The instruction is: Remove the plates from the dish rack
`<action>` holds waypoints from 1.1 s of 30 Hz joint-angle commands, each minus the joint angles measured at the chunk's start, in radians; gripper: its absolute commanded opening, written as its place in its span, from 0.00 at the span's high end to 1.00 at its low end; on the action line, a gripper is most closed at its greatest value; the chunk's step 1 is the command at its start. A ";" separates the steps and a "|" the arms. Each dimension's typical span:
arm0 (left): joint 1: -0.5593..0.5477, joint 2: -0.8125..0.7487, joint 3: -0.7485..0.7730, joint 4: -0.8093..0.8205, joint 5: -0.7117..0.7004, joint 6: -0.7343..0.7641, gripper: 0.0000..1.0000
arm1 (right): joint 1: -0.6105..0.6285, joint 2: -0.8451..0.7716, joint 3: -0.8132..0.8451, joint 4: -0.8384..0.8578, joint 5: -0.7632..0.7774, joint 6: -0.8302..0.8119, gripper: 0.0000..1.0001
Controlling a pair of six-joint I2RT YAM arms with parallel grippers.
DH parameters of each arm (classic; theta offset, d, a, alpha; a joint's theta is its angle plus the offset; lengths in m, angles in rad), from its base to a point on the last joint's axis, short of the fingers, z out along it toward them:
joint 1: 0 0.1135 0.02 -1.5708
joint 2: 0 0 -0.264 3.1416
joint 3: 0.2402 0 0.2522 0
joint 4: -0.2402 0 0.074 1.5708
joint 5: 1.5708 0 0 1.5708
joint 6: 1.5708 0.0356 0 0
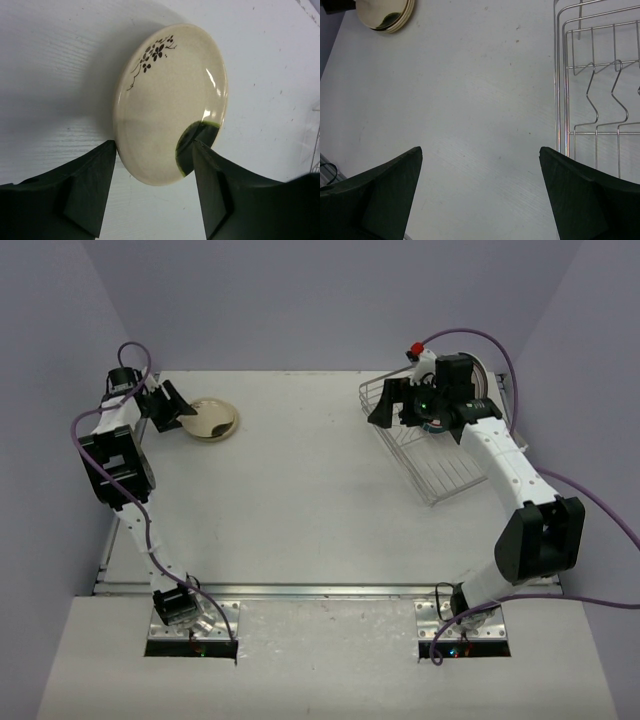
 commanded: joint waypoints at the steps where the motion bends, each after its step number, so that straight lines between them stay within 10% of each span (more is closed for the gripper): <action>1: 0.002 -0.108 0.075 -0.027 0.009 0.061 0.38 | -0.004 -0.037 0.051 0.036 0.071 -0.029 0.01; 10: -0.200 -0.546 -0.215 0.054 -0.458 0.380 0.20 | -0.030 0.008 0.165 0.052 0.442 -0.210 0.05; 20: -0.447 -0.827 -0.487 0.165 -0.592 0.444 0.18 | -0.149 0.238 0.374 0.097 0.565 -0.482 0.40; 33: -0.485 -0.846 -0.538 0.169 -0.606 0.431 0.18 | -0.212 0.448 0.491 0.100 0.505 -0.611 0.54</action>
